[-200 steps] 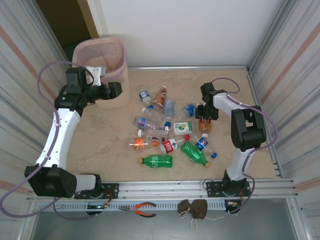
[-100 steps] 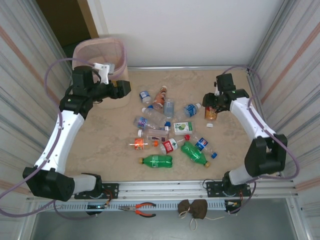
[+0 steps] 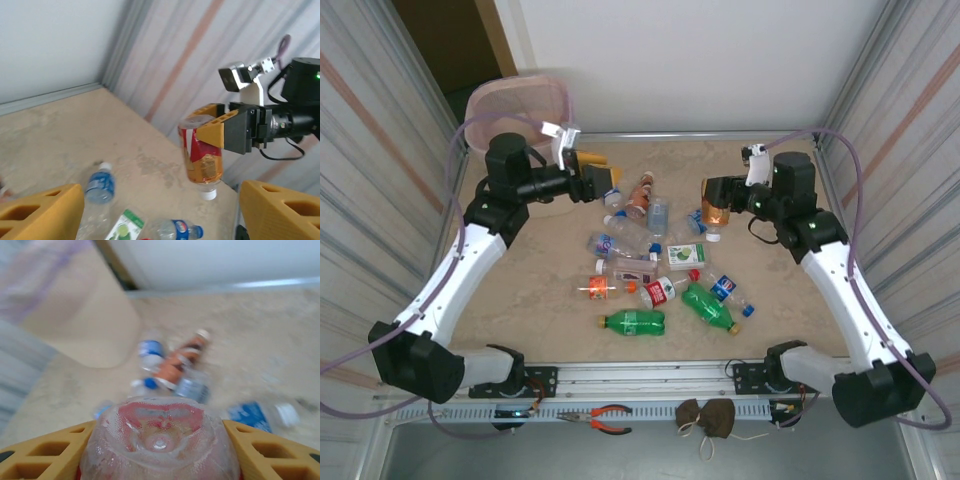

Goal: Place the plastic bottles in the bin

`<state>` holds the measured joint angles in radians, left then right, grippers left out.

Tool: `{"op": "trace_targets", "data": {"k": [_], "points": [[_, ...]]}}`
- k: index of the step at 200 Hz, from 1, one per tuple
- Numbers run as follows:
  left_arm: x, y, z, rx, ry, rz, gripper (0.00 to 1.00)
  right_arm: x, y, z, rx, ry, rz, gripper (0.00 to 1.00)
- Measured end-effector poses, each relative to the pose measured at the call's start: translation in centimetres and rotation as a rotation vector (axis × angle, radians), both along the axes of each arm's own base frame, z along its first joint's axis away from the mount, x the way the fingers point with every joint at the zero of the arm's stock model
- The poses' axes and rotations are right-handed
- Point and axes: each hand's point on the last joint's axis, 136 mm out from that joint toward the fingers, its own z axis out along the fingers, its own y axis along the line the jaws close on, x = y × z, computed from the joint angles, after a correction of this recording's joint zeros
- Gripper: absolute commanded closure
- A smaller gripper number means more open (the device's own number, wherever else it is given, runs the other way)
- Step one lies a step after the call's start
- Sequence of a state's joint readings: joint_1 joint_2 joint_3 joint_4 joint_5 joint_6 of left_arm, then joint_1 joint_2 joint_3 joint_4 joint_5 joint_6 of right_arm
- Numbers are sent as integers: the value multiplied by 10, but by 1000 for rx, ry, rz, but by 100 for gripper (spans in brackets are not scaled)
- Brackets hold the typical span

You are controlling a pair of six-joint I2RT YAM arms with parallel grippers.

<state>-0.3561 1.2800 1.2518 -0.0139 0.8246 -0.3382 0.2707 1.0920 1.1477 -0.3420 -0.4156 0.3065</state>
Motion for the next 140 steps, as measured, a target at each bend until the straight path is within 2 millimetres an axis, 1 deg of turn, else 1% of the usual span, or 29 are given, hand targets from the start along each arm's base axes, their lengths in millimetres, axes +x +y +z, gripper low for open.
{"op": "trace_targets", "data": {"k": [20,42,56,75,98,119,140], "points": [[-14,-21,10,-14,-57,-95,16,-18,13,33,61,-113,95,48],[-35,-44,20,-21,-127,-196,13,-38,25,66,117,-231,201,47],[-48,-56,28,-30,-173,-250,11,-54,33,82,144,-296,272,48],[-62,-66,37,-47,-228,-305,9,-76,44,102,175,-379,371,48],[-79,-80,45,-63,-281,-379,8,-97,56,117,200,-442,466,49],[-98,-96,49,-72,-323,-461,8,-110,64,126,218,-472,527,49],[-113,-106,51,-78,-353,-516,10,-122,69,138,232,-511,568,49]]}}
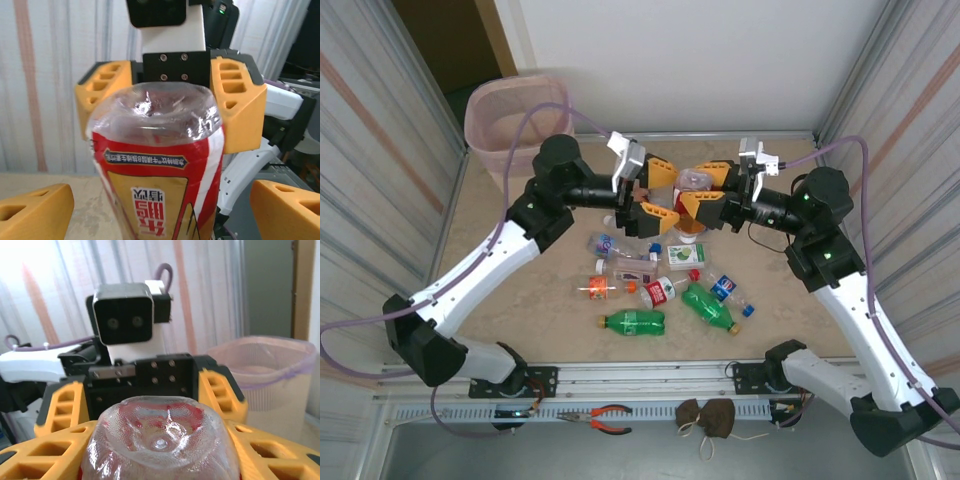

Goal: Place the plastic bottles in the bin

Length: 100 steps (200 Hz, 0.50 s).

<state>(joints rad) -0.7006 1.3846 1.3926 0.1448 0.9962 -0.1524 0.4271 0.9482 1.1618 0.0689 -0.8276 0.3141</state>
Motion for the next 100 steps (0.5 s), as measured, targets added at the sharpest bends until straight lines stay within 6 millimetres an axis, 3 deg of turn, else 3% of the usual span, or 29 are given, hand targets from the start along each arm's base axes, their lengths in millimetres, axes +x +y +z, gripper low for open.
{"op": "trace_targets", "data": {"k": [37,100], "points": [[-13,-8,3,-10,-43,-41,19,-12,4,16,25,-53,33,49],[-23,-14,2,-18,-82,-74,27,-14,7,20,37,-58,28,50]]}}
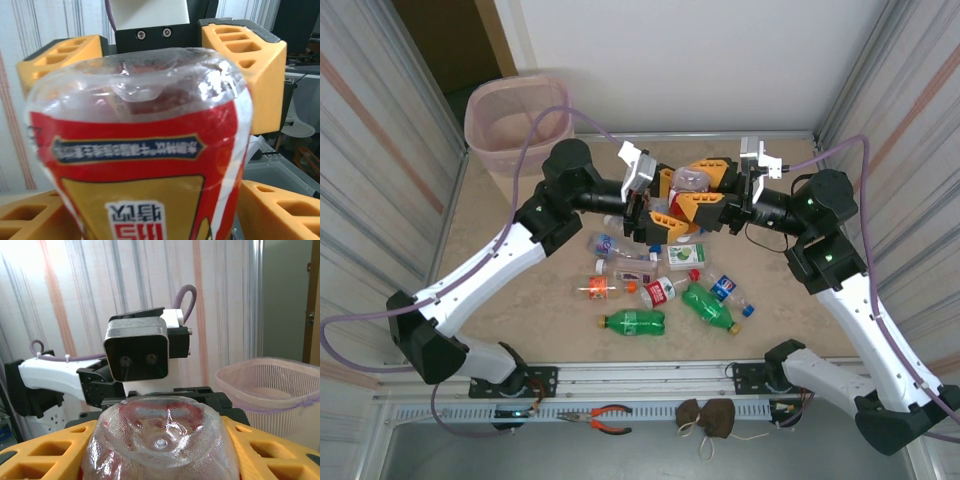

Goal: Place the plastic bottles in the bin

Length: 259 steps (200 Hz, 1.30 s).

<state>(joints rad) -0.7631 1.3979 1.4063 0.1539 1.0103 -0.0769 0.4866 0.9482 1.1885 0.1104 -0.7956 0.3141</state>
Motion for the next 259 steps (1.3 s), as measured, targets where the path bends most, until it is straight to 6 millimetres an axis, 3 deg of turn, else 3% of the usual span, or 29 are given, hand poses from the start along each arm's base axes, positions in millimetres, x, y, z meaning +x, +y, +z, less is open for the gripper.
{"op": "trace_targets", "data": {"k": [92,146,179,217,259], "points": [[-4,0,0,-4,-14,-22,44,-6,1,6,9,-13,9,49],[-3,0,-2,1,-30,-16,45,-4,-2,5,7,-1,-27,25],[2,1,-5,10,-32,3,45,-4,-12,7,7,0,-97,21],[29,12,-7,30,-15,117,44,-9,-28,13,5,-18,-184,21],[83,39,7,62,3,367,45,-8,-44,14,-7,-24,-293,21]]}}
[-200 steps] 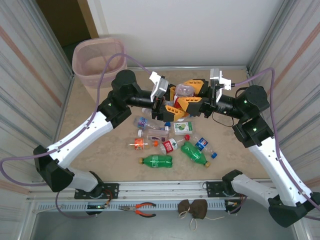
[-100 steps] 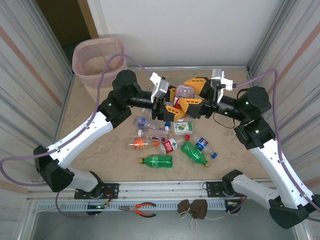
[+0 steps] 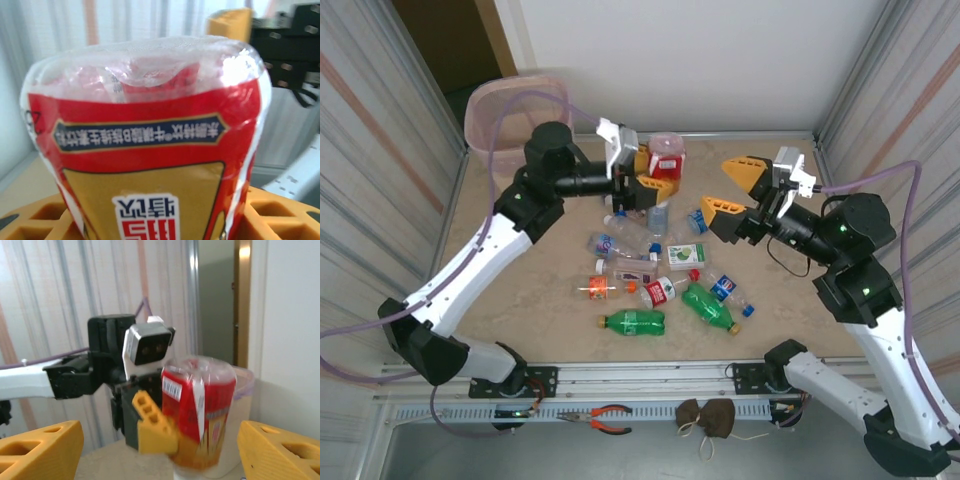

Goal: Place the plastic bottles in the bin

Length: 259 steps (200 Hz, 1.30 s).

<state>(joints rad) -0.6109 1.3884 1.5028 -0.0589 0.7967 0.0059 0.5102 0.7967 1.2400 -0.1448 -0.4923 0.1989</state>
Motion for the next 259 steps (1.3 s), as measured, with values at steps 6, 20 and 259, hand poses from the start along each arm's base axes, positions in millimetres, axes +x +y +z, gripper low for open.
{"op": "trace_targets", "data": {"k": [6,20,259], "points": [[9,7,4,3,2,44,45,1,-1,-1,-5,4,-12,21],[29,24,14,6,2,144,45,3,-4,-5,-14,14,-35,21],[299,260,-172,248,765,977,48,13,-21,-30,-69,102,-160,23]]}}
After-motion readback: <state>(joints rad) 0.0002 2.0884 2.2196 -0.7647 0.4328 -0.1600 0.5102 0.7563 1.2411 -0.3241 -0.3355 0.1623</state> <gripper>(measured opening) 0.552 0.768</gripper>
